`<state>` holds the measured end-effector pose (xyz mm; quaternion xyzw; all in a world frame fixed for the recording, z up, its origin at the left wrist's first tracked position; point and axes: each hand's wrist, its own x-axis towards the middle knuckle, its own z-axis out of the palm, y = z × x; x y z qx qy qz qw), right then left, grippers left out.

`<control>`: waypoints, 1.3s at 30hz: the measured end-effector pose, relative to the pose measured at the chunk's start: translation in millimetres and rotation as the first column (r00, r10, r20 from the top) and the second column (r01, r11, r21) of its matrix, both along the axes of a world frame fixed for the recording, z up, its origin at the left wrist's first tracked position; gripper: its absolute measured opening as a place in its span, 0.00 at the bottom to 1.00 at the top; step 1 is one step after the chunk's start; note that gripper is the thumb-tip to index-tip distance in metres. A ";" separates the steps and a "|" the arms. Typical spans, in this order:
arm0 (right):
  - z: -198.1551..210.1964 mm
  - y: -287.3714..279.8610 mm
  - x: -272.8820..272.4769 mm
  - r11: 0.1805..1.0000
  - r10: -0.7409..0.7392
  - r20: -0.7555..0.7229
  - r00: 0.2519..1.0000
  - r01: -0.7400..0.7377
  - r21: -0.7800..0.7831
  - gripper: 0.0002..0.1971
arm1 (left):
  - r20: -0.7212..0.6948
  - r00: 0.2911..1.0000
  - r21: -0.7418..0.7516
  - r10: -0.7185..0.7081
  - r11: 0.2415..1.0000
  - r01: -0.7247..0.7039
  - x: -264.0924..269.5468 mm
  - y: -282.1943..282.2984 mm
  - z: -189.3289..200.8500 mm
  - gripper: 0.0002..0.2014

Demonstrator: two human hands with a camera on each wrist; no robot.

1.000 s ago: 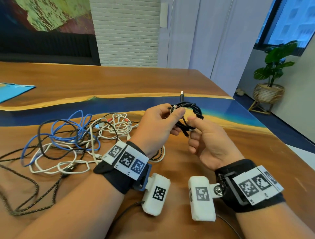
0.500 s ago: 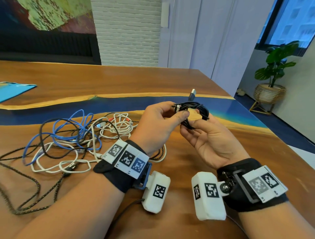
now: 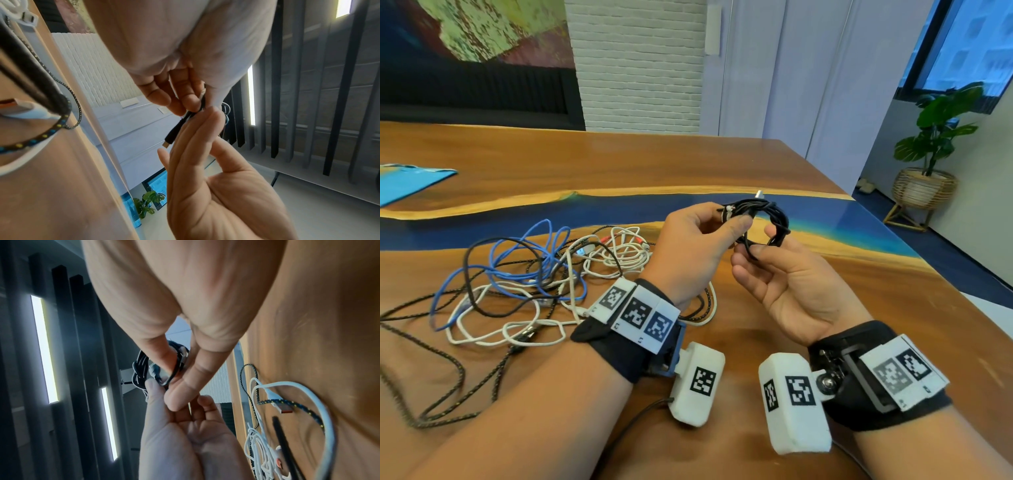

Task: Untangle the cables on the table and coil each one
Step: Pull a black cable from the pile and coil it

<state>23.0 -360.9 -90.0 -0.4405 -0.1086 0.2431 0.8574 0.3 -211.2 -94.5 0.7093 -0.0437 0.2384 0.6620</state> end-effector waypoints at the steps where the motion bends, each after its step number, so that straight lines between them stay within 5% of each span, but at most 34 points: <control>1: 0.0 0.1 0.3 1.000 0.001 0.000 1.000 -0.001 -0.005 0.11 | -0.003 1.000 -0.009 0.012 1.000 -0.012 0.4 -0.4 -0.1 0.06; 3: -0.4 -0.5 1.9 1.000 -0.019 -0.011 1.000 0.019 -0.017 0.10 | -0.014 0.999 -0.053 0.046 0.997 -0.047 2.3 -1.2 -1.8 0.07; 7: -5.2 0.1 7.1 0.994 -0.110 -0.013 0.994 0.110 -0.007 0.23 | -0.062 0.997 -0.186 0.054 0.980 -0.065 5.6 -2.7 -4.7 0.08; 14: -2.9 7.6 -1.0 0.982 -0.143 -0.045 0.989 0.147 0.117 0.08 | -0.071 0.997 -0.305 -0.015 0.952 -0.008 2.1 -6.2 -2.3 0.07; 19: -0.2 4.5 -2.5 0.983 -0.181 0.000 0.983 0.181 0.028 0.08 | -0.108 0.993 -0.376 -0.043 0.927 0.000 1.2 -7.8 0.9 0.06; 26: -8.5 6.0 -0.8 0.945 -0.188 0.270 0.944 0.249 -0.212 0.05 | -0.113 0.989 -0.502 -0.097 0.864 0.027 -2.6 -4.4 6.9 0.07; 31: -11.8 7.7 0.3 0.907 -0.257 0.327 0.910 0.343 -0.243 0.09 | -0.102 0.979 -0.512 -0.179 0.853 0.103 -6.1 -5.9 8.8 0.08; 35: -14.2 6.7 2.3 0.900 -0.329 0.345 0.879 0.402 -0.167 0.10 | -0.195 0.971 -0.379 -0.137 0.924 0.054 -6.9 -5.6 9.0 0.09; 39: -15.4 7.8 4.3 0.933 -0.335 0.228 0.914 0.356 -0.059 0.12 | -0.202 0.970 -0.355 -0.132 0.933 0.053 -6.5 -5.8 6.3 0.10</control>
